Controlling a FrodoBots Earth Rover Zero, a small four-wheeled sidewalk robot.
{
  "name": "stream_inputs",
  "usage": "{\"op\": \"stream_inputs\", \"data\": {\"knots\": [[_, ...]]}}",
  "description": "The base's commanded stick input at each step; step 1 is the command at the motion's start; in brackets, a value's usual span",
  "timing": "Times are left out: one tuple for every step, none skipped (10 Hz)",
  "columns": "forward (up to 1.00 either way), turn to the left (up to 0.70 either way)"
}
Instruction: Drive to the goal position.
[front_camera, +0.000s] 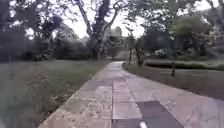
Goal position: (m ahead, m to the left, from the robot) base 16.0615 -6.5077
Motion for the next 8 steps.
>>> {"op": "stream_inputs", "data": {"knots": [[0.70,-0.13],[0.70,-0.13],[0.70,-0.13],[0.70,-0.02],[0.70,0.00],[0.70,0.01],[0.70,0.01],[0.70,0.01]]}}
